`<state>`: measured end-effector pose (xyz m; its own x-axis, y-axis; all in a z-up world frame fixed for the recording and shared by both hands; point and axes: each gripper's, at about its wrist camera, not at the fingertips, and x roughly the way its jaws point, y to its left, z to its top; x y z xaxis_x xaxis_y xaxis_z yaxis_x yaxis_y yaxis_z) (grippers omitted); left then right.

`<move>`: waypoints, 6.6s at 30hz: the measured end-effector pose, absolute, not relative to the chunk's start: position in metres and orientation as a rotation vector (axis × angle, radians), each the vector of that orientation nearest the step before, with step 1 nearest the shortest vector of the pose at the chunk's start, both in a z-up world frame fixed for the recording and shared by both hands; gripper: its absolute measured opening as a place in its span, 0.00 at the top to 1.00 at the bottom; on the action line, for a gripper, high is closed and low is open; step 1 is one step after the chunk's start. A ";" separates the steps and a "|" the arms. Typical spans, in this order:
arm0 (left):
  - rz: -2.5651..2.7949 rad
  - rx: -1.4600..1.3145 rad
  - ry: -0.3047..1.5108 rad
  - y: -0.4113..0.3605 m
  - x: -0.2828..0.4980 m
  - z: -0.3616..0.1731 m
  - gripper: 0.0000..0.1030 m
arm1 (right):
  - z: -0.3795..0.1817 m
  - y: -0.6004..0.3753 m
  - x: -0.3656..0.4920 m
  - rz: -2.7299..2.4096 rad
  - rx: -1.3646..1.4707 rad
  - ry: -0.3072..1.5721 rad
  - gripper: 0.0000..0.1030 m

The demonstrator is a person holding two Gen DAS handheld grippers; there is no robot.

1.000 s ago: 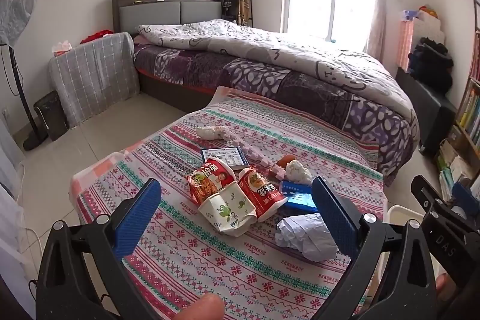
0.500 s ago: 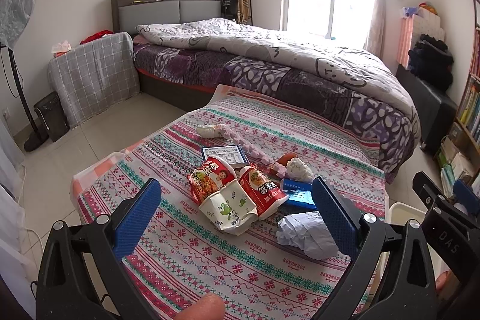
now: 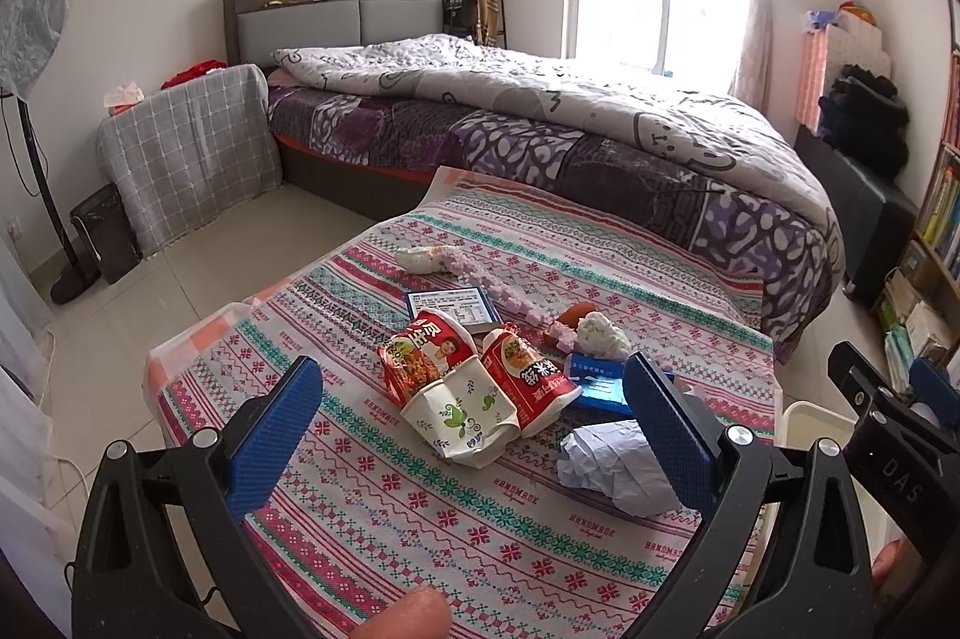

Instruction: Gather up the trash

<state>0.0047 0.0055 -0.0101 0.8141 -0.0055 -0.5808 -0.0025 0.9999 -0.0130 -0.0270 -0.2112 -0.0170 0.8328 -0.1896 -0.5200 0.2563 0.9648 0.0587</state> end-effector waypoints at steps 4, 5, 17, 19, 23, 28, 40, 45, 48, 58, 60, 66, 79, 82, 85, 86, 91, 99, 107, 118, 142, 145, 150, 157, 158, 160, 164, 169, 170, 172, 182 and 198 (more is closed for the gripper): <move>-0.001 -0.013 0.620 0.005 0.005 -0.010 0.05 | -0.017 -0.211 -0.027 -0.236 0.130 0.540 0.07; -0.001 -0.013 0.621 0.006 0.005 -0.010 0.05 | -0.018 -0.211 -0.027 -0.236 0.130 0.540 0.06; 0.000 -0.011 0.623 0.008 0.006 -0.013 0.06 | -0.023 -0.206 -0.028 -0.233 0.132 0.543 0.07; 0.000 -0.011 0.624 0.010 0.005 -0.014 0.05 | -0.022 -0.207 -0.028 -0.232 0.135 0.544 0.07; 0.002 -0.010 0.626 0.014 0.005 -0.018 0.05 | -0.025 -0.206 -0.029 -0.231 0.136 0.546 0.07; 0.003 -0.007 0.628 0.013 0.005 -0.018 0.06 | -0.024 -0.207 -0.028 -0.231 0.136 0.549 0.07; 0.011 0.005 0.643 0.010 0.007 -0.018 0.06 | -0.029 -0.205 -0.030 -0.229 0.136 0.556 0.07; 0.011 0.005 0.642 0.010 0.007 -0.018 0.06 | -0.028 -0.206 -0.028 -0.229 0.137 0.559 0.07; 0.014 0.006 0.644 0.012 0.008 -0.017 0.06 | -0.027 -0.206 -0.027 -0.228 0.137 0.559 0.07; 0.049 0.007 0.637 0.018 0.014 -0.012 0.06 | -0.028 -0.206 -0.022 -0.216 0.145 0.583 0.07; 0.074 -0.011 0.635 0.027 0.020 -0.010 0.06 | -0.031 -0.204 -0.017 -0.206 0.145 0.626 0.07; 0.081 -0.177 0.758 0.072 0.058 -0.017 0.06 | -0.055 -0.193 0.006 -0.114 0.086 0.865 0.06; 0.030 -0.342 1.121 0.114 0.125 -0.095 0.06 | -0.132 -0.147 0.061 0.075 -0.083 1.163 0.07; 0.026 -0.395 1.156 0.113 0.132 -0.107 0.06 | -0.146 -0.148 0.079 0.063 -0.084 1.191 0.07; 0.033 -0.434 1.168 0.109 0.142 -0.116 0.06 | -0.149 -0.150 0.089 0.105 -0.020 1.213 0.38; 0.036 -0.443 1.172 0.107 0.146 -0.119 0.06 | -0.148 -0.151 0.091 0.133 0.012 1.218 0.49; 0.040 -0.501 1.204 0.098 0.165 -0.132 0.06 | -0.139 -0.160 0.094 0.155 0.105 1.203 0.54; 0.134 -0.574 1.232 0.104 0.183 -0.146 0.06 | -0.094 -0.204 0.087 0.113 0.254 1.038 0.54; 0.093 -0.771 1.366 0.091 0.172 -0.182 0.06 | -0.071 -0.240 0.087 0.015 0.324 0.922 0.53; 0.008 -0.711 1.285 0.077 0.169 -0.171 0.37 | -0.069 -0.249 0.076 0.004 0.317 0.920 0.52; -0.225 -0.434 1.036 0.015 0.118 -0.089 0.39 | -0.047 -0.304 0.022 -0.136 0.334 0.845 0.51; -0.273 -0.426 1.023 -0.004 0.111 -0.085 0.39 | -0.048 -0.326 0.012 -0.190 0.355 0.855 0.51; -0.351 -0.393 1.018 -0.037 0.101 -0.080 0.39 | -0.053 -0.359 -0.002 -0.280 0.374 0.885 0.51; -0.446 -0.341 1.030 -0.086 0.088 -0.080 0.39 | -0.058 -0.401 -0.022 -0.388 0.386 0.922 0.44; -0.463 -0.335 1.034 -0.094 0.086 -0.081 0.39 | -0.058 -0.407 -0.025 -0.409 0.394 0.918 0.41; -0.490 -0.324 1.039 -0.109 0.082 -0.083 0.39 | -0.057 -0.417 -0.031 -0.435 0.415 0.901 0.23; -0.538 -0.289 1.052 -0.139 0.074 -0.088 0.39 | -0.052 -0.433 -0.044 -0.484 0.444 0.859 0.19; -0.595 -0.228 1.068 -0.176 0.061 -0.095 0.38 | -0.049 -0.452 -0.052 -0.517 0.483 0.829 0.16; -0.603 -0.220 1.074 -0.182 0.060 -0.097 0.38 | -0.048 -0.455 -0.054 -0.525 0.489 0.820 0.16; -0.616 -0.211 1.083 -0.190 0.057 -0.101 0.38 | -0.045 -0.459 -0.057 -0.537 0.498 0.803 0.13; -0.725 -0.179 1.096 -0.236 0.037 -0.106 0.30 | -0.038 -0.472 -0.066 -0.572 0.526 0.753 0.11; -0.596 -0.095 1.037 -0.202 0.049 -0.093 0.19 | -0.030 -0.421 -0.035 -0.560 0.365 0.747 0.07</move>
<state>0.0489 -0.2022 -0.0927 0.3661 -0.5069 -0.7804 0.4193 0.8385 -0.3479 -0.0347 -0.4209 -0.0300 0.5990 -0.3456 -0.7224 0.5966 0.7943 0.1147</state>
